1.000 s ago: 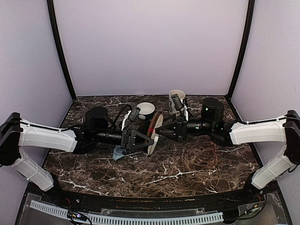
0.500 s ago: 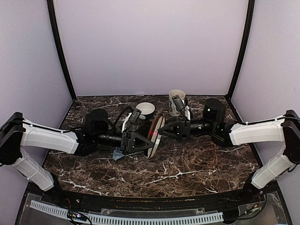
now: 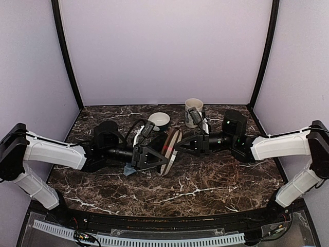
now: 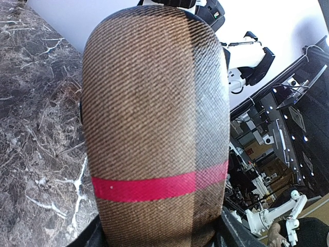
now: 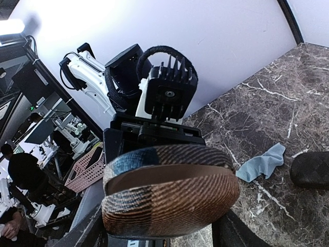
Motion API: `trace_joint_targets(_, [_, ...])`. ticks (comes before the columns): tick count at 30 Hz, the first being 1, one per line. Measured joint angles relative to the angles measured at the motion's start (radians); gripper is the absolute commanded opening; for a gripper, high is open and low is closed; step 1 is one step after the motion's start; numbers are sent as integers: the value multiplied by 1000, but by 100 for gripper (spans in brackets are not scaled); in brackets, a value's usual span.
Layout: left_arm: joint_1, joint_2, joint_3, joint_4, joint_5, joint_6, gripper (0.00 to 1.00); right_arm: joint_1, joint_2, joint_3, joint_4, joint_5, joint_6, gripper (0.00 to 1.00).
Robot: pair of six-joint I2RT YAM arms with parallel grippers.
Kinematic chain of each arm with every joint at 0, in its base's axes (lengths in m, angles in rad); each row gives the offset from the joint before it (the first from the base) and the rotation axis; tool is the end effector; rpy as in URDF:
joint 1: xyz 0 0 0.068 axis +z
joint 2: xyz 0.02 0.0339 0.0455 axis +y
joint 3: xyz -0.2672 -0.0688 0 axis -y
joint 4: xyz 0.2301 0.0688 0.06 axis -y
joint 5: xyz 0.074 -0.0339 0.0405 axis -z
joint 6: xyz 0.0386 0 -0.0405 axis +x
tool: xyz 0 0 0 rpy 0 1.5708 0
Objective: Organize the sunglasses
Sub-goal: Open the sunglasses case.
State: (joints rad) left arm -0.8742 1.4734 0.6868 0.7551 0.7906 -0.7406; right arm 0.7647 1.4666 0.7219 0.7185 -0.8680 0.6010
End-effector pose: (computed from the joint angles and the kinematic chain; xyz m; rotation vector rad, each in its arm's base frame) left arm 0.1715 -0.2478 0.2557 0.8510 1.7571 -1.7893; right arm 0.1968 0.2296 0.2648 -0.9168 1.6548 1.6798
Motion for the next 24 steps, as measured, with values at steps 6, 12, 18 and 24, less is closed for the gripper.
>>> trace_joint_targets(6, [7,0,-6,-48,1,23,0,-1,38,6,-17,0,-1,37])
trace_joint_targets(12, [11,-12,-18,-72,-12,35,0,-1,68,13,-16,-4,8,38])
trace_joint_targets(18, [12,-20,-23,-80,-25,41,0,-1,75,13,-7,-5,22,38])
trace_joint_targets(24, [12,-32,-36,-76,-39,40,0,0,83,13,-2,-5,30,42])
